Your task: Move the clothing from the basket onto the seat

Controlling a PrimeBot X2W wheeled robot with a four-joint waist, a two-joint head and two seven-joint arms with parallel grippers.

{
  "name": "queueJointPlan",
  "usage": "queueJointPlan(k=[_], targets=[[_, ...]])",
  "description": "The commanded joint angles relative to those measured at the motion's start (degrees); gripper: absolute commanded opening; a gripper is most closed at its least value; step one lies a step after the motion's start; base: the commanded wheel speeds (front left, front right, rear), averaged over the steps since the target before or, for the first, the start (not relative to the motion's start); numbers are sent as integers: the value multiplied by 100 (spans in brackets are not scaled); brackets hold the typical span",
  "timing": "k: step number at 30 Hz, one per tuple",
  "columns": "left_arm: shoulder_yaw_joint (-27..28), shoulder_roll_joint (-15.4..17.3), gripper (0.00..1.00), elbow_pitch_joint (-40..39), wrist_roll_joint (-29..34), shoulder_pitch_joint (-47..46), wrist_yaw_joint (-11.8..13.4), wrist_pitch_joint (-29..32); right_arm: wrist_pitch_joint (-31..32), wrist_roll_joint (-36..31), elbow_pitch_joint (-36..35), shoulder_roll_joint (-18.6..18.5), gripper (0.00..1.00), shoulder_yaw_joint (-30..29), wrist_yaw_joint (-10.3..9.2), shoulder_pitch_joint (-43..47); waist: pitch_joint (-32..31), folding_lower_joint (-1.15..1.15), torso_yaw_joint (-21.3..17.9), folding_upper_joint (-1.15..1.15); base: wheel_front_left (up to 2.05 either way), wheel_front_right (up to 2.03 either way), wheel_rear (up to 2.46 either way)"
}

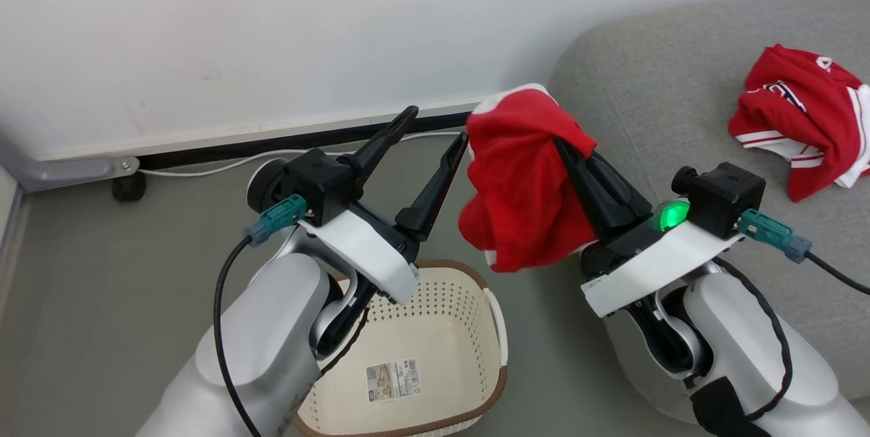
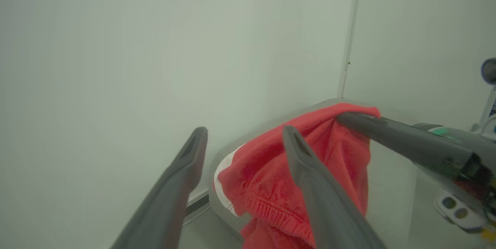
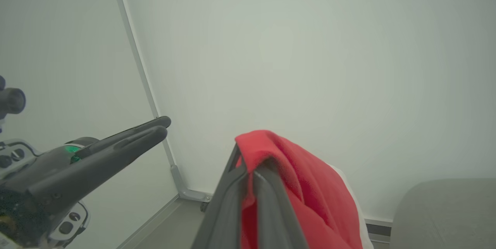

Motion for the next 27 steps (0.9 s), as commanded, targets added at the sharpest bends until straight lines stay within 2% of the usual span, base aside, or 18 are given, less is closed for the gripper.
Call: queueJointPlan(k=[1,15,20,27], targets=[[172,113,100,-89,-42,-55,-24,-54,-35,-57,-196,5,0,-43,23,98,-81,0,-278,0,0,0,0],[-12,68,100,-346,-124,506,-40,-58,-35,-142,-483,-132,0,-525,23,530,-167,0,-1421,0,0,0,0],[-268,138,100,-407,-166,558,-41,-58,-35,-149,-604,-160,0,-822,23,689,-141,0,-1726,0,0,0,0],[-348,145,100,-524,-153,655,-41,-58,-35,-269,-830,-189,0,-1159,23,903,-46,0,-2051,0,0,0,0]])
